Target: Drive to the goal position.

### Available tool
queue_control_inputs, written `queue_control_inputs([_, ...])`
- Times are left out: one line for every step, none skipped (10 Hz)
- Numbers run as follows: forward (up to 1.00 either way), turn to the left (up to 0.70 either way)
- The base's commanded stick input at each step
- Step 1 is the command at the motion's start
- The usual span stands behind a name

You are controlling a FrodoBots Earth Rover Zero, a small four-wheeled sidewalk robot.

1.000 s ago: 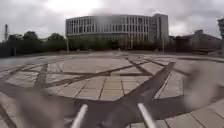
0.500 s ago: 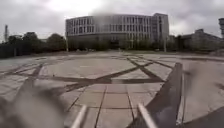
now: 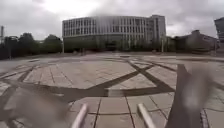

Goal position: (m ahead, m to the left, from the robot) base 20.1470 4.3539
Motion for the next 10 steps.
queue_control_inputs([1.00,-0.27])
queue_control_inputs([1.00,-0.17])
queue_control_inputs([1.00,0.00])
queue_control_inputs([1.00,0.00])
queue_control_inputs([1.00,0.00])
queue_control_inputs([1.00,0.00])
queue_control_inputs([1.00,0.00])
queue_control_inputs([1.00,0.00])
queue_control_inputs([1.00,0.00])
queue_control_inputs([1.00,0.00])
